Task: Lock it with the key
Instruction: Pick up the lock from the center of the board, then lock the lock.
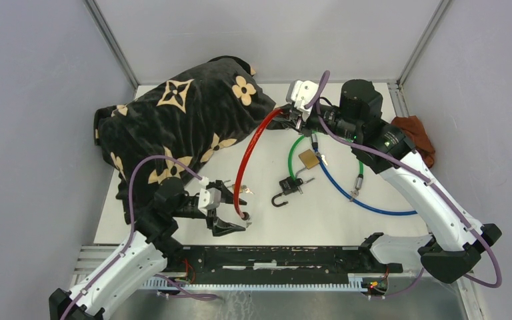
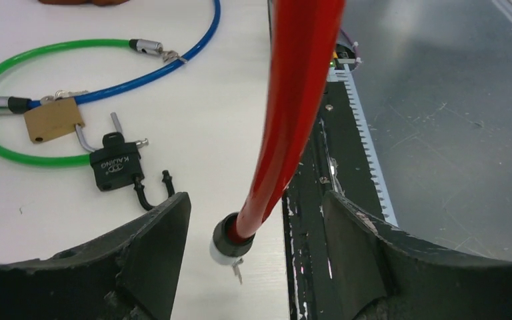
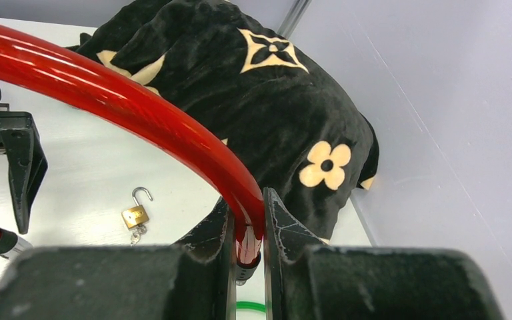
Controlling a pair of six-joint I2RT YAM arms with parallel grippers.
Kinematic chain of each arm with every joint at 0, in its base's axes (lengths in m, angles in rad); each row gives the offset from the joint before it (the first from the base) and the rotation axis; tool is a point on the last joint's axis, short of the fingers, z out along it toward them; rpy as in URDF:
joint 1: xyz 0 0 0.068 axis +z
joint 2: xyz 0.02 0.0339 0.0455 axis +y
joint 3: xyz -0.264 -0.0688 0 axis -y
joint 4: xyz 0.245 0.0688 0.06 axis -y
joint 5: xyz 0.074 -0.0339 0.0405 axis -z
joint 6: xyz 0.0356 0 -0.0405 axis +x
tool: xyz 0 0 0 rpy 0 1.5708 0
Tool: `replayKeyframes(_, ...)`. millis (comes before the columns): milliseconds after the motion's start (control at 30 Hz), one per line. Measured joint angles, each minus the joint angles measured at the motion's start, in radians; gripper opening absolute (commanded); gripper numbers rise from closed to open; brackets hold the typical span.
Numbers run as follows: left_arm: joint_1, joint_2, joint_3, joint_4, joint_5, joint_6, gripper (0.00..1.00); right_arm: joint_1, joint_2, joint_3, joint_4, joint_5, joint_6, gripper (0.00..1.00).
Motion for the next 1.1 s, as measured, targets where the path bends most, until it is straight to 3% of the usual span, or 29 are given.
replayKeyframes(100,-0.036,0.005,-0.007,0.066,-0.003,-0.029,0.57,0.000,0.000,0.000,0.000,0.000,0.000,0.00)
replayKeyframes(233,-0.054,0.020,-0.014,0.127,-0.009,-0.056,0.06,0.000,0.001,0.000,0.000,0.000,0.001,0.00)
replayKeyframes(267,-0.055,0.022,-0.016,0.135,-0.013,-0.057,0.02,0.000,0.001,0.000,0.000,0.000,0.002,0.00)
replayKeyframes(433,-0.055,0.015,-0.030,0.151,-0.057,-0.103,0.02,0.000,0.002,0.000,0.002,0.018,0.014,0.00)
replayKeyframes(533,-0.042,0.000,-0.049,0.217,-0.188,-0.263,0.02,0.000,-0.002,-0.018,0.055,0.058,0.089,0.00)
replayKeyframes(600,0.000,-0.015,-0.058,0.280,-0.297,-0.401,0.02,-0.002,-0.023,-0.086,0.158,0.072,0.172,0.00)
replayKeyframes(700,0.104,-0.051,-0.063,0.360,-0.435,-0.592,0.02,0.010,-0.100,-0.320,0.432,0.091,0.370,0.00)
replayKeyframes(833,0.249,-0.149,-0.080,0.434,-0.552,-0.798,0.02,0.101,-0.128,-0.536,0.710,0.161,0.554,0.00)
replayKeyframes(1100,0.512,-0.370,-0.148,0.590,-0.636,-1.101,0.02,0.337,0.001,-0.518,1.059,0.203,0.644,0.00)
